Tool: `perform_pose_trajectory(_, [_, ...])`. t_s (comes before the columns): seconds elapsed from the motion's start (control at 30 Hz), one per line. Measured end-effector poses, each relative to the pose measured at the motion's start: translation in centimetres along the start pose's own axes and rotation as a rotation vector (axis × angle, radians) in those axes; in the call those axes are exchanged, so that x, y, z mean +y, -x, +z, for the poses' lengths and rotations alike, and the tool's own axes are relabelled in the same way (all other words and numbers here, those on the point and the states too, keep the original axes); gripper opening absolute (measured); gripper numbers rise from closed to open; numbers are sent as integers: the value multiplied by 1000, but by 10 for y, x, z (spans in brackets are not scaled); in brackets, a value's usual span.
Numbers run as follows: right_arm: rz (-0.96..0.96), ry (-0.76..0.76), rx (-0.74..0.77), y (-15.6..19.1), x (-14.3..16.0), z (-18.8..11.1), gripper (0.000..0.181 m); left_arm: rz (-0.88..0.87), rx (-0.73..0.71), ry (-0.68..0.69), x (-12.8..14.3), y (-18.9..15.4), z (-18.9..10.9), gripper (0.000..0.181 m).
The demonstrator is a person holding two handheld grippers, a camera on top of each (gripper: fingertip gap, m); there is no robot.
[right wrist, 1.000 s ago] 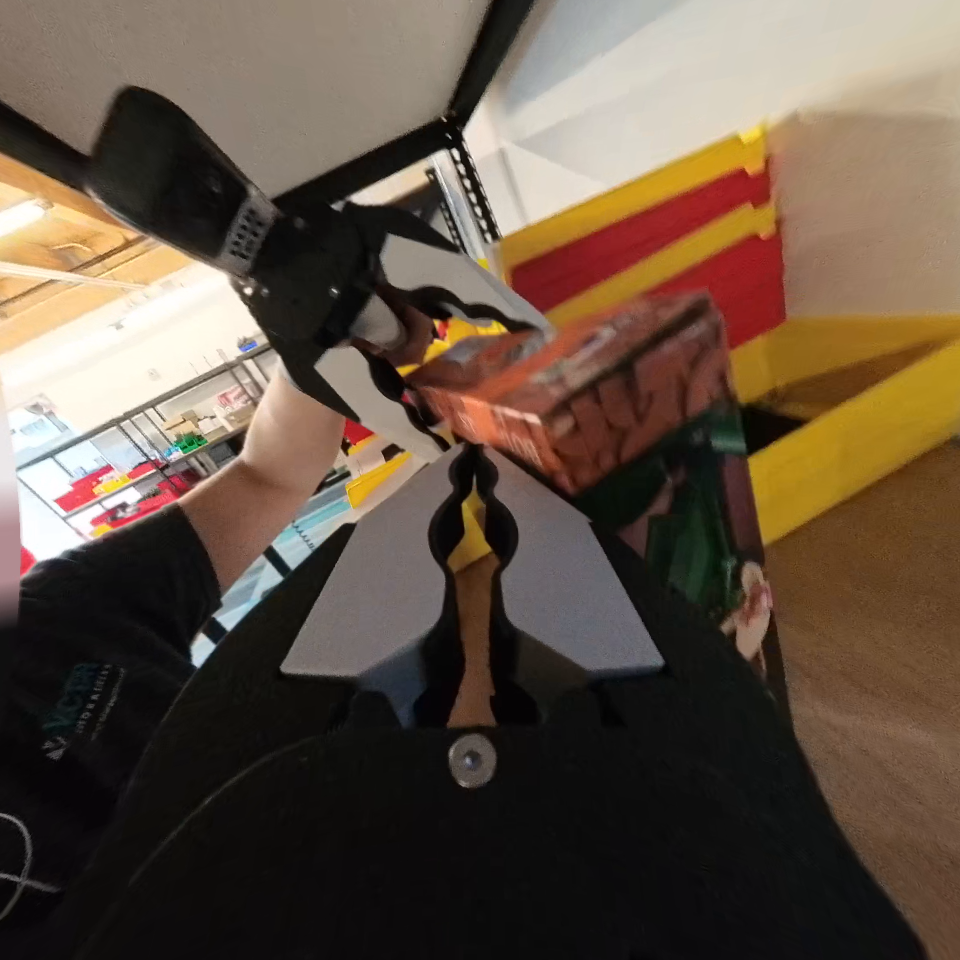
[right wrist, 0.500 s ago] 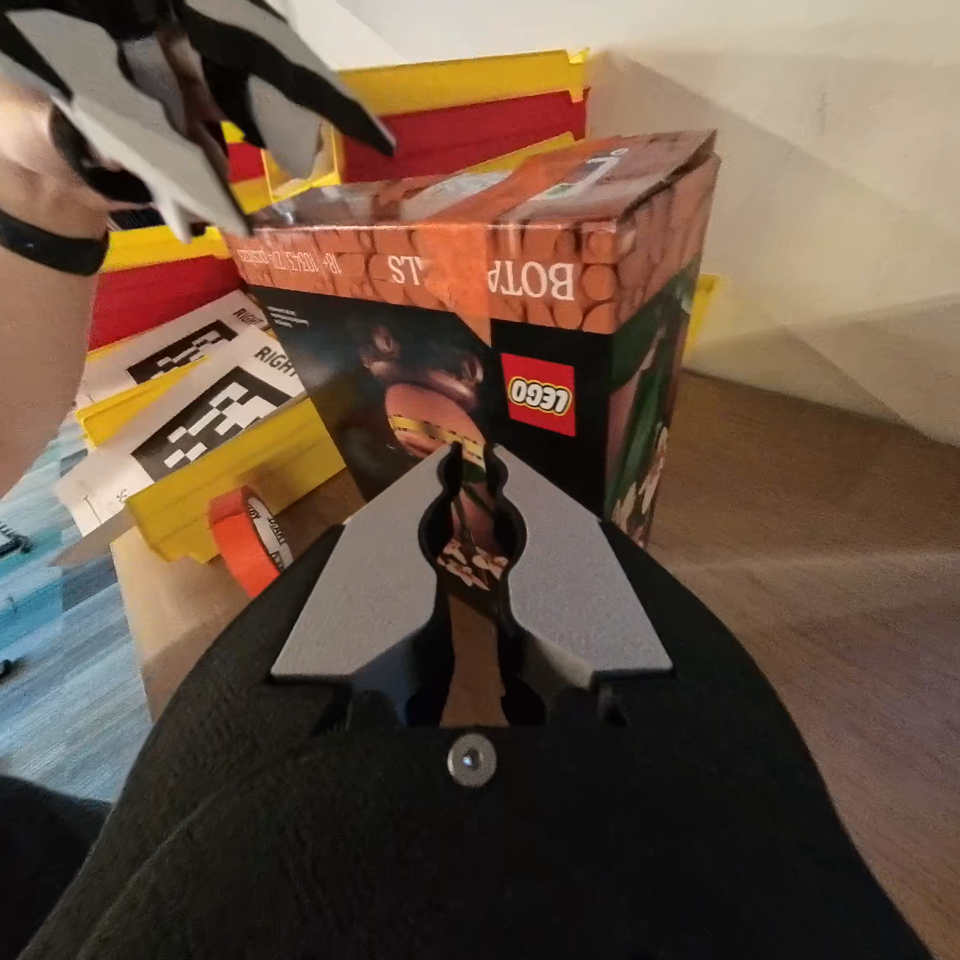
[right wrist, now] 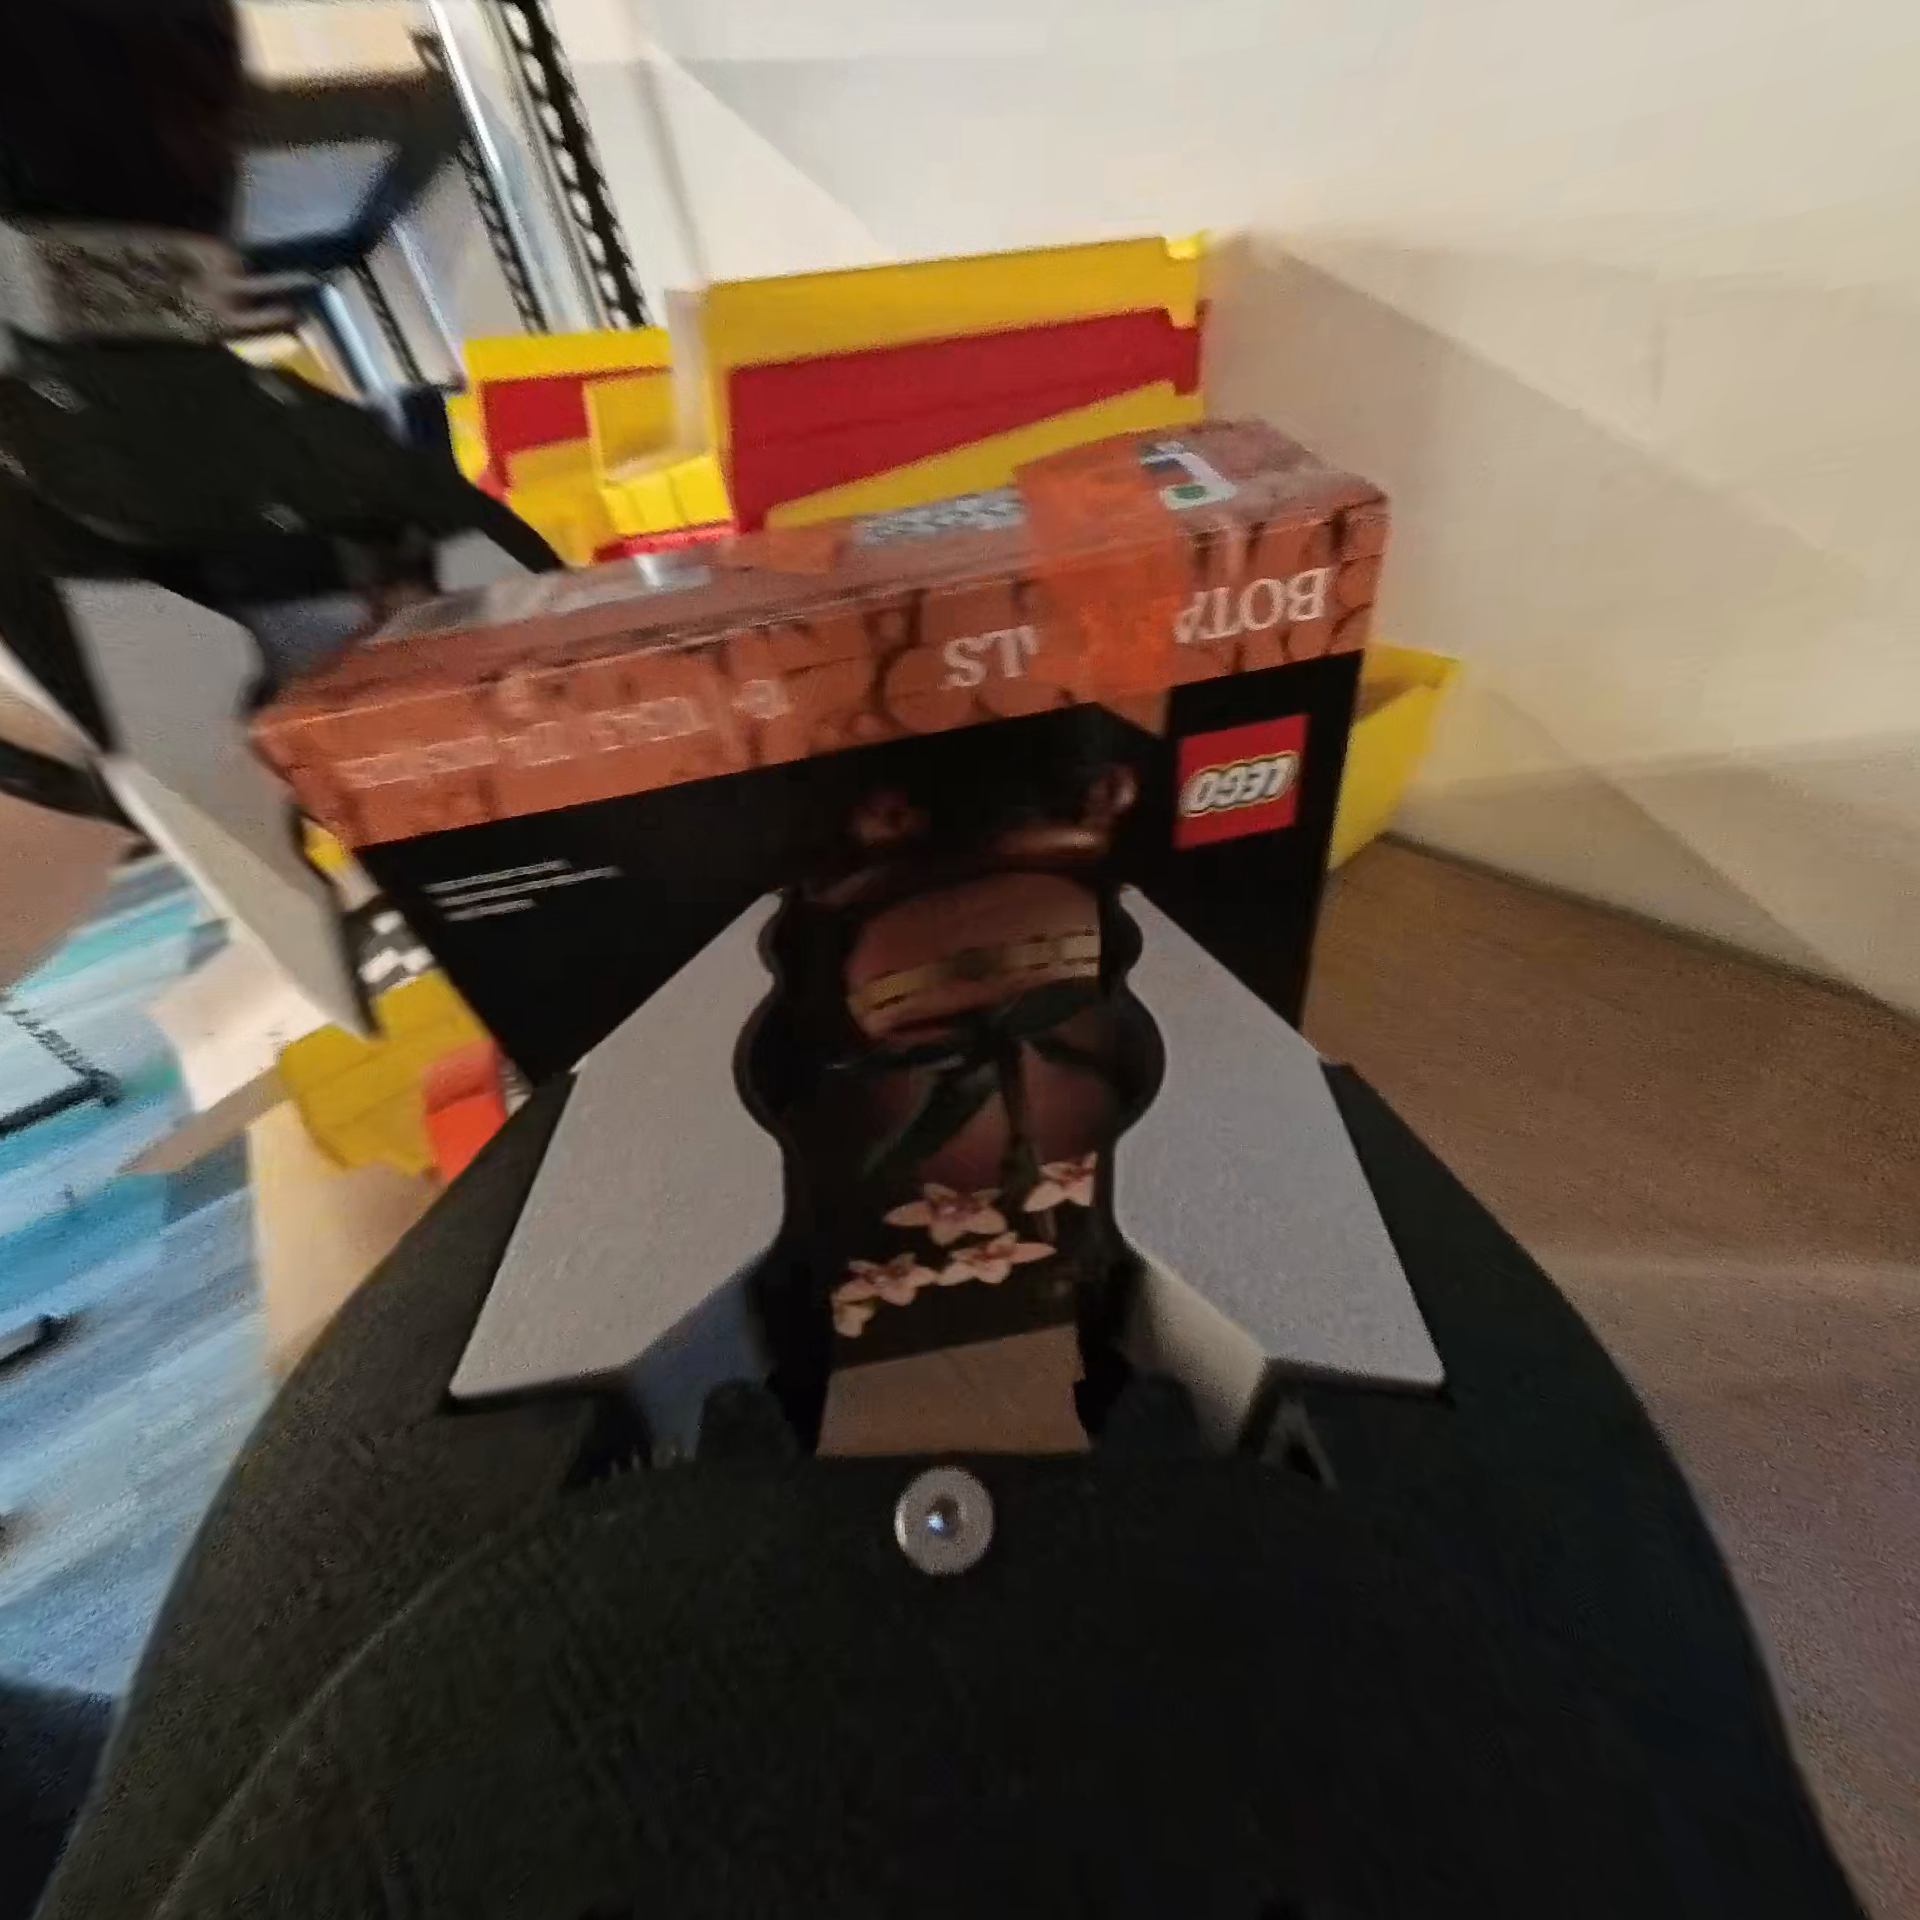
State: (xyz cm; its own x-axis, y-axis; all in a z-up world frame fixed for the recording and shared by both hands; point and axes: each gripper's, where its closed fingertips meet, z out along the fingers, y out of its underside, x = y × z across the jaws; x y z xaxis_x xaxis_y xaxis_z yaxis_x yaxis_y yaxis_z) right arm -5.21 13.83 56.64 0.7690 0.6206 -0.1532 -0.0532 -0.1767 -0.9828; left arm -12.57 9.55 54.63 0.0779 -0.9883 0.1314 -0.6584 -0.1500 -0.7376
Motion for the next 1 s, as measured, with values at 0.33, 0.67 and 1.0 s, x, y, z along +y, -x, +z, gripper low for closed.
perform_pose_trajectory(0.33, [-37,-28,-6,67,-9,-29,112,-179,-93,-110,6,-16,51,100])
perform_pose_trajectory(0.67, [-77,67,250,28,-14,-16,125,-131,-46,-247,-7,-46,80,82])
perform_pose_trajectory(1.0, [-211,96,318,15,-9,-21,106,-22,-235,-305,13,-6,11,72])
